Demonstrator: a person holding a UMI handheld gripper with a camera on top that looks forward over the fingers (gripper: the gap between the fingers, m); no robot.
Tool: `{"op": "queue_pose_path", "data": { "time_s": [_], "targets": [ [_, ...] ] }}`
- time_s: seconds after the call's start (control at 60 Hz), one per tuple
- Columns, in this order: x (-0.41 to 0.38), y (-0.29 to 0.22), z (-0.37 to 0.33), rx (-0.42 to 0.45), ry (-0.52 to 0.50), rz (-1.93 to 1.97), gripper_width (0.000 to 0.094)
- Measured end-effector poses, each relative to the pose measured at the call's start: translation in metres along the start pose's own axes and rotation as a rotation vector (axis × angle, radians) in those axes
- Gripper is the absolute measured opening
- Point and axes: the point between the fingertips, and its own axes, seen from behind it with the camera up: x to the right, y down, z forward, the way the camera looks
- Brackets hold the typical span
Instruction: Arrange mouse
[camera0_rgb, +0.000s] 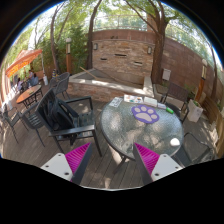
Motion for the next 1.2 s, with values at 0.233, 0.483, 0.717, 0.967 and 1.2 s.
{"op": "queue_pose_path", "data": {
  "time_s": [0.233,0.483,0.717,0.967,1.2],
  "targets": [
    [0.036,0.052,0.005,-0.076,0.036,0.064,0.0841],
    [0.168,0.132,0.051,-0.14,0.177,0.16,0.084],
    [0.325,0.149,0.142,-0.066,0.32,0.226,0.0848],
    [0.417,0.154,0.251,-0.057,0.323,0.358,0.0844],
    [0.454,0.138,0.309,-0.06,0.304,0.374,0.0856]
  ]
}}
